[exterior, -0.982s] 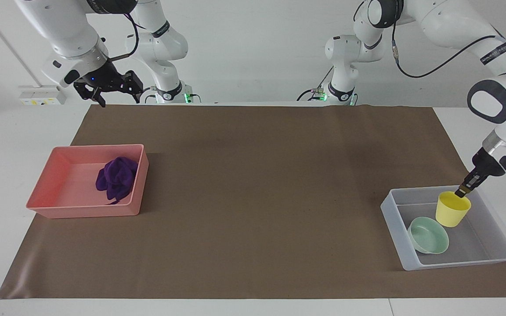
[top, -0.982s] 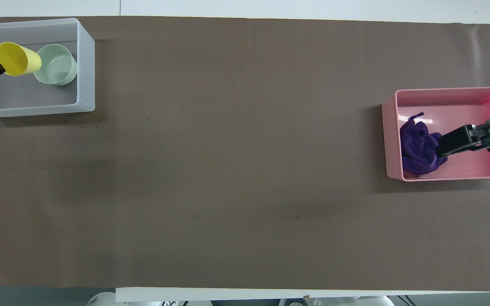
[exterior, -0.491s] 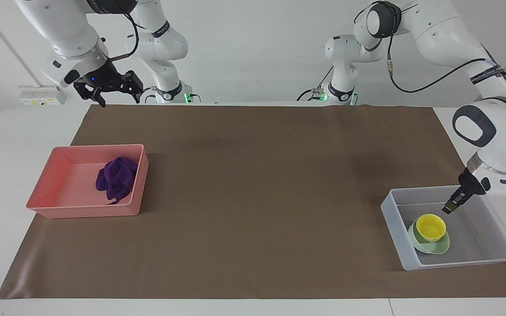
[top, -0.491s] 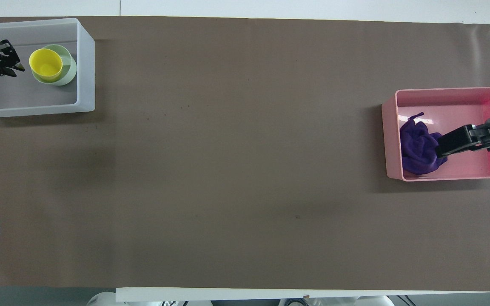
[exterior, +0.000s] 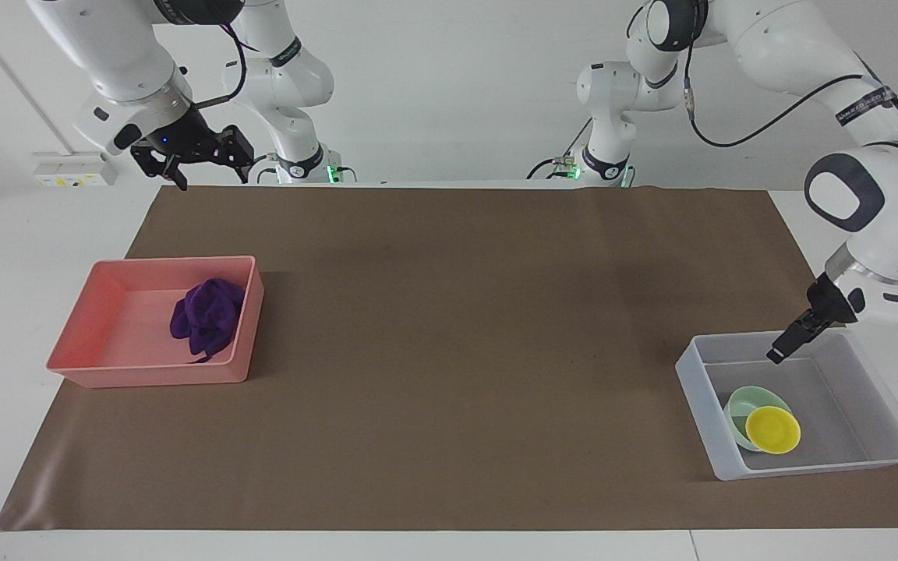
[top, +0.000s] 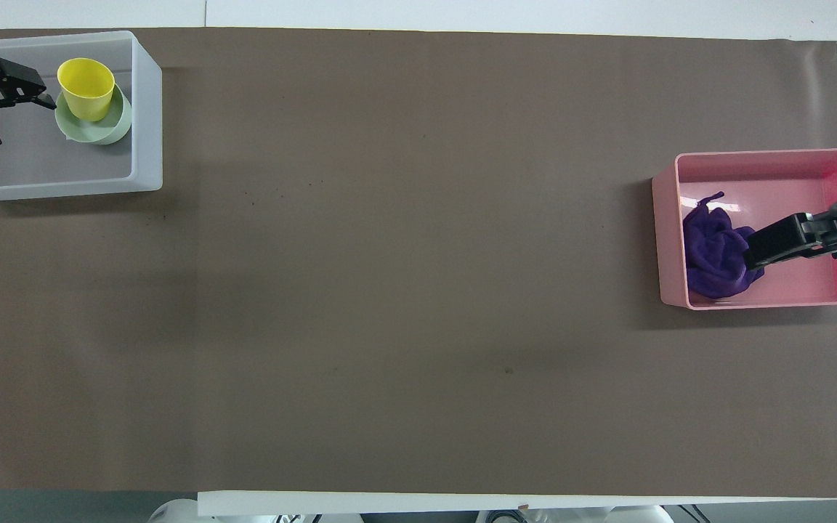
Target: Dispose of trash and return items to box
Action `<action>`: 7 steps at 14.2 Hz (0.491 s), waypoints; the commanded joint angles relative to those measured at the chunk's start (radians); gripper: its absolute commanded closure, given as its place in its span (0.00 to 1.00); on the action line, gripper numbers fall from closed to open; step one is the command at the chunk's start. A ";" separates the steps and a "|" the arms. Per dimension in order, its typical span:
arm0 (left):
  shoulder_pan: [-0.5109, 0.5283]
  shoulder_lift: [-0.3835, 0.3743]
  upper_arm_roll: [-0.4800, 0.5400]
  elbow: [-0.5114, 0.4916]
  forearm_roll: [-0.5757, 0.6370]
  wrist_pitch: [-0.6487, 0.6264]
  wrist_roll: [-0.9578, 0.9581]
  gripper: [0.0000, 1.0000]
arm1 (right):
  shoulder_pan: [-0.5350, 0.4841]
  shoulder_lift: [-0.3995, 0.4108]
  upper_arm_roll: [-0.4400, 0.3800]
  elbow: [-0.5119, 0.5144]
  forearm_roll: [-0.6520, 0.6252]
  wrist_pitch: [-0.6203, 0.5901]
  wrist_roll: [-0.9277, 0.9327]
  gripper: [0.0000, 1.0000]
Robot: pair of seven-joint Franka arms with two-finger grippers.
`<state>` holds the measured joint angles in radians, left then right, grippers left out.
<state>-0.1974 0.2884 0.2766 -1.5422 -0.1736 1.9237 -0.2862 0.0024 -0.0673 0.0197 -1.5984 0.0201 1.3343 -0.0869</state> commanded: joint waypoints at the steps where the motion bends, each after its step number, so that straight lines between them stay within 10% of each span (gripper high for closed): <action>1: -0.048 -0.092 0.000 -0.039 0.058 -0.049 0.013 0.00 | -0.012 -0.019 0.008 -0.021 0.001 0.009 0.003 0.00; 7: -0.105 -0.308 -0.014 -0.044 0.150 -0.332 0.183 0.00 | -0.012 -0.019 0.008 -0.021 0.001 0.009 0.004 0.00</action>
<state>-0.2551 0.0882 0.2620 -1.5440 -0.0993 1.6726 -0.1457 0.0024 -0.0673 0.0197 -1.5984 0.0200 1.3344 -0.0869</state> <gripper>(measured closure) 0.000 0.000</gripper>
